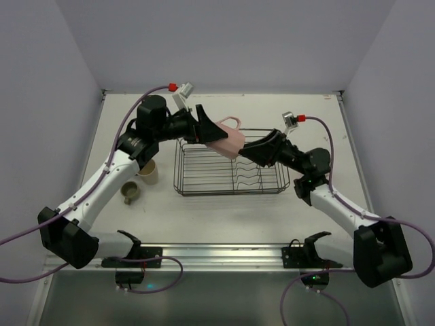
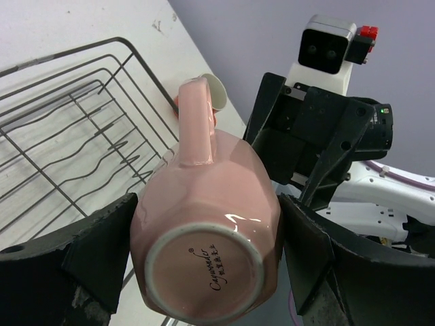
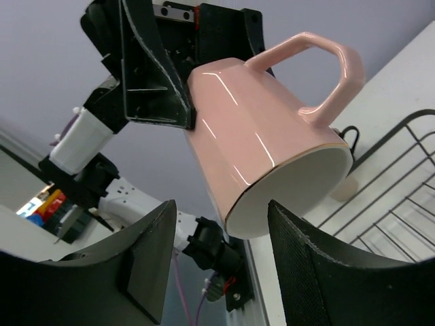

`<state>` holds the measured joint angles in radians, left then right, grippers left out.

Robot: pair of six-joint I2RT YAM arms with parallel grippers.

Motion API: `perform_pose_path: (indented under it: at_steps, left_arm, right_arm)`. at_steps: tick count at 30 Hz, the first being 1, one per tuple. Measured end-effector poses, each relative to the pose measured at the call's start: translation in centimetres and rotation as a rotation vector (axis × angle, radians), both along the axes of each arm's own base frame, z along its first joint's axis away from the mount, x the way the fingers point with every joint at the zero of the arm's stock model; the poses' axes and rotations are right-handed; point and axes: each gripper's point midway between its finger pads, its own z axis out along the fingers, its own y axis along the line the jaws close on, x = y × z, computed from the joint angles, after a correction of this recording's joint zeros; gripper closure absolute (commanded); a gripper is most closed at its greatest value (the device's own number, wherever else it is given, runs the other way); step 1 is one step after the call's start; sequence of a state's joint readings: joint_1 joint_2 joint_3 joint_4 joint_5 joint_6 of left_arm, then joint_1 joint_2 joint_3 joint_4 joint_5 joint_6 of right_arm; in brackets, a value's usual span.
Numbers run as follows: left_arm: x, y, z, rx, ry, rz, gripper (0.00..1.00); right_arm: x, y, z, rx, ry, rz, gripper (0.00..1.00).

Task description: Unload the cups from the dish rack

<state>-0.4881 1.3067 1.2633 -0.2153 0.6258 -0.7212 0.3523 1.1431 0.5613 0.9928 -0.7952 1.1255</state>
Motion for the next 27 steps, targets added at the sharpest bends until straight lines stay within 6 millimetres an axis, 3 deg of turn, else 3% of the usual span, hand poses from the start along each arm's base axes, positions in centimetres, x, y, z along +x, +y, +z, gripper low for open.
perform_pose_path:
  at_steps: [4,8,13,27]
  left_arm:
    - [0.0,-0.1,0.2,-0.021,0.000,-0.008,1.00]
    - [0.0,-0.3,0.1,-0.038,-0.002,-0.016,1.00]
    - [0.7,0.2,-1.4,-0.034,0.025,0.011,1.00]
    - [0.4,-0.3,-0.8,-0.081,0.001,-0.022,1.00]
  right_arm:
    - [0.3,0.4,0.2,0.053,0.013,0.043,0.44]
    - [1.2,0.8,-1.3,0.091,0.135,0.078,0.47]
    - [1.9,1.2,-2.3,0.125,0.235,0.076,0.49]
    - [1.6,0.8,-0.9,0.171,0.234,0.068,0.49]
